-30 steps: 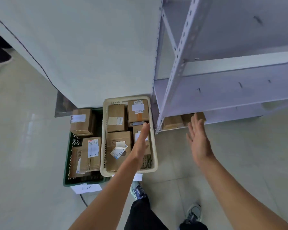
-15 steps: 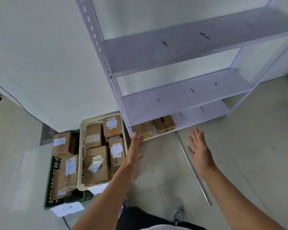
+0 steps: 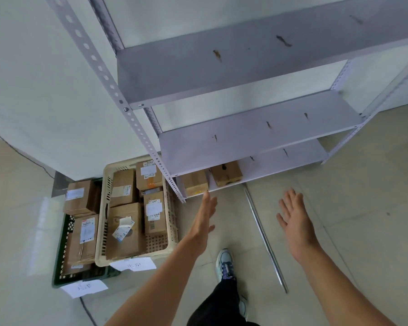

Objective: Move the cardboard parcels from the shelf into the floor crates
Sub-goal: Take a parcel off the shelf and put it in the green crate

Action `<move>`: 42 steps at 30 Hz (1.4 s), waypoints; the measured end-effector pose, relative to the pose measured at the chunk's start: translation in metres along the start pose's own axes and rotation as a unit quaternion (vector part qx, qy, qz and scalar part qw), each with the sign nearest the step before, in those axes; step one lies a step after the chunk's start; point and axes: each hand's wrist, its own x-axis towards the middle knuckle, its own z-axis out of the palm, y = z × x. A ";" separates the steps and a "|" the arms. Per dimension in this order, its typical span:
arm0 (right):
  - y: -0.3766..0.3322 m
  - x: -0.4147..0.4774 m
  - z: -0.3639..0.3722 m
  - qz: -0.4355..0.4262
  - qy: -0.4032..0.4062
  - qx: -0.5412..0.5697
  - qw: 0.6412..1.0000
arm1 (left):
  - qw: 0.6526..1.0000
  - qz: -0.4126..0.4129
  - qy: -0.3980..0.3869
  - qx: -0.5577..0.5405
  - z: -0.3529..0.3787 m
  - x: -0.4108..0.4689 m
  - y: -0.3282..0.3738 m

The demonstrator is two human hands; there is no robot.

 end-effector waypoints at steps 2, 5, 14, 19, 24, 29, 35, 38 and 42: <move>0.000 0.023 -0.005 0.014 0.000 -0.006 1.000 | 1.000 -0.018 -0.001 -0.005 0.006 0.025 0.001; 0.006 0.067 -0.011 0.034 0.006 -0.019 0.999 | 0.999 -0.040 0.002 -0.016 0.012 0.071 0.000; 0.072 0.234 -0.027 0.084 0.022 -0.071 0.994 | 0.996 -0.087 0.017 -0.009 0.010 0.215 -0.042; 0.127 0.327 -0.041 0.106 0.016 -0.098 0.989 | 0.993 -0.113 0.029 -0.007 0.011 0.303 -0.094; 0.188 0.417 -0.051 0.132 -0.014 -0.130 0.983 | 0.990 -0.127 0.067 -0.013 0.014 0.397 -0.135; 0.228 0.502 -0.048 0.134 -0.059 -0.156 0.977 | 0.988 -0.114 0.103 -0.031 0.016 0.486 -0.156; 0.261 0.599 -0.034 0.126 -0.105 -0.174 0.971 | 0.985 -0.099 0.138 -0.025 0.003 0.583 -0.167; 0.276 0.643 -0.029 0.112 -0.119 -0.185 0.969 | 0.989 -0.060 0.131 -0.010 -0.004 0.629 -0.176; 0.294 0.689 -0.021 0.087 -0.143 -0.199 0.966 | 0.986 -0.039 0.164 0.011 -0.008 0.676 -0.188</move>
